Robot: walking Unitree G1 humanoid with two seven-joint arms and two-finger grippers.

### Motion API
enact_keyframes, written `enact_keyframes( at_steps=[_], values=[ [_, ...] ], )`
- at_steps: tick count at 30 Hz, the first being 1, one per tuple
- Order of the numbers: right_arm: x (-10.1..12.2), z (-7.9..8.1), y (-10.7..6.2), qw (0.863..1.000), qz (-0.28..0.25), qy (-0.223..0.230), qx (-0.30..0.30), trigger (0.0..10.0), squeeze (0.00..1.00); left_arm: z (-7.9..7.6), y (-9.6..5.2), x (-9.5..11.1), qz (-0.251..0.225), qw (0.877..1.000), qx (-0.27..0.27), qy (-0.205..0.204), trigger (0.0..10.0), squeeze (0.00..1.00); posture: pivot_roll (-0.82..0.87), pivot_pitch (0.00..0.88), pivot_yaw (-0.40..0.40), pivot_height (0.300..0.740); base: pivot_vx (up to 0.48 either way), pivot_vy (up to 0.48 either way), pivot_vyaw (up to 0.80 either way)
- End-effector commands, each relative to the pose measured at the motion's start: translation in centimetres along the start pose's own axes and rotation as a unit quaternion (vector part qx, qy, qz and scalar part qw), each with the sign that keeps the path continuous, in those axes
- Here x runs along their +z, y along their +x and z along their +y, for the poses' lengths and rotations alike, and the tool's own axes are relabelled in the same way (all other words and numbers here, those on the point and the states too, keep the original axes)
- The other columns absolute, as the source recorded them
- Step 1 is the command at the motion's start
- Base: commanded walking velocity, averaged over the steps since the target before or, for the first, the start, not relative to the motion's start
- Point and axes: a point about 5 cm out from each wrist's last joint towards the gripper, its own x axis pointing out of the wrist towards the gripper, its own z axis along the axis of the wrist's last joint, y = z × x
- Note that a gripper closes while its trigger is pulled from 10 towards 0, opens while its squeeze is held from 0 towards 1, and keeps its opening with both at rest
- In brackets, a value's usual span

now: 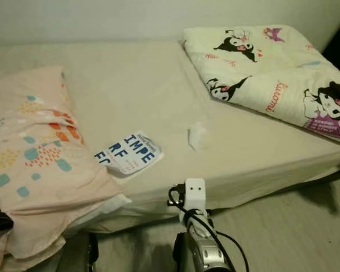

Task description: Clean up the room

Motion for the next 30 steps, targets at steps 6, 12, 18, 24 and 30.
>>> enact_keyframes(
  at_steps=[6,12,18,24,30],
  values=[
    [-0.9,0.2,-0.2,1.000,0.019,-0.003,0.003,10.0,0.00,-1.1,-0.5,2.6,-0.133,0.989,-0.068,0.002,10.0,1.00,0.22,0.092,-0.028,0.591,0.000,0.000,0.00],
    [-1.0,0.2,-0.2,1.000,0.021,-0.003,0.005,10.0,0.00,0.0,0.7,-0.6,0.020,1.000,0.003,0.022,10.0,1.00,0.22,0.095,-0.027,0.591,0.000,0.000,0.00],
    [-0.9,0.3,-0.2,1.000,0.021,-0.004,0.006,10.0,0.00,2.5,1.1,-1.9,0.072,0.986,0.127,0.085,10.0,0.00,0.22,0.095,-0.027,0.591,0.000,0.000,0.00],
    [-0.8,0.0,-0.2,1.000,0.021,-0.007,0.005,10.0,0.00,3.3,0.7,0.9,-0.051,0.979,0.168,0.100,10.0,0.00,0.22,0.091,-0.032,0.591,0.000,0.000,0.00],
    [-0.8,0.1,-0.1,1.000,0.022,-0.008,0.007,10.0,0.00,4.0,2.9,0.9,-0.070,0.966,0.208,0.136,10.0,0.00,0.22,0.088,-0.041,0.591,0.000,0.000,0.00]
  ],
)
